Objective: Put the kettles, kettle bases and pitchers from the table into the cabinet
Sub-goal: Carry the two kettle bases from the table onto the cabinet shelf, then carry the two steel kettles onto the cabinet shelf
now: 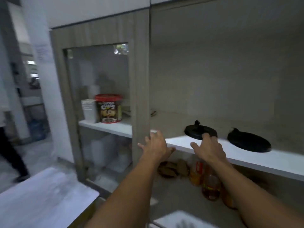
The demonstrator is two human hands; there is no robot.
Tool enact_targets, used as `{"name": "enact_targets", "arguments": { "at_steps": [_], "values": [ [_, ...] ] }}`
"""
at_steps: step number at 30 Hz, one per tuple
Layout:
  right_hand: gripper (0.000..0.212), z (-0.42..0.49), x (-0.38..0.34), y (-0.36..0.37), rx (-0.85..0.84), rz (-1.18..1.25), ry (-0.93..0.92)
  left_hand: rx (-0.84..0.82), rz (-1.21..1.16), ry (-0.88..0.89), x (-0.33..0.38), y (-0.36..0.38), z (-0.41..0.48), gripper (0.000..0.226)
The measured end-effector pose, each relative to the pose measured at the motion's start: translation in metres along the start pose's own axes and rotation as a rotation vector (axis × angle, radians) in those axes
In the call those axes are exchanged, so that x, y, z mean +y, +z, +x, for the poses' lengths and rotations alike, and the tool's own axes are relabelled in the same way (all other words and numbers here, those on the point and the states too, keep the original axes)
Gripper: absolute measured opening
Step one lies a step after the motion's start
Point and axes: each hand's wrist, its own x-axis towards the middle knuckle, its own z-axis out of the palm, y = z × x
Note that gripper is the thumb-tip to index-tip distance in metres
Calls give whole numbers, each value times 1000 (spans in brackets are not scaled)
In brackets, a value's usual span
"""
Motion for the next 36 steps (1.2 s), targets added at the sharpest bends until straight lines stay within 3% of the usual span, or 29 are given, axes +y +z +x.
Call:
{"name": "enact_targets", "arguments": {
  "at_steps": [7,14,21,25,30,36],
  "values": [
    [50,-121,-118,70,-302,46,-257,83,53,-353,-149,-87,-124,77],
    [59,-272,-257,117,-495,45,-607,206,158,-712,-288,-164,-264,69],
    [57,-416,-320,175,-668,10,-789,263,76,-939,-390,-187,-385,57],
    [52,-460,-336,213,-788,-20,-779,288,16,-1076,-435,-173,-421,64],
    [48,-481,-376,269,-897,34,-677,426,-239,-1249,-503,-152,-417,60],
    [46,-490,-424,344,-966,164,-387,545,-501,-1448,-572,-133,-391,59]
  ]
}}
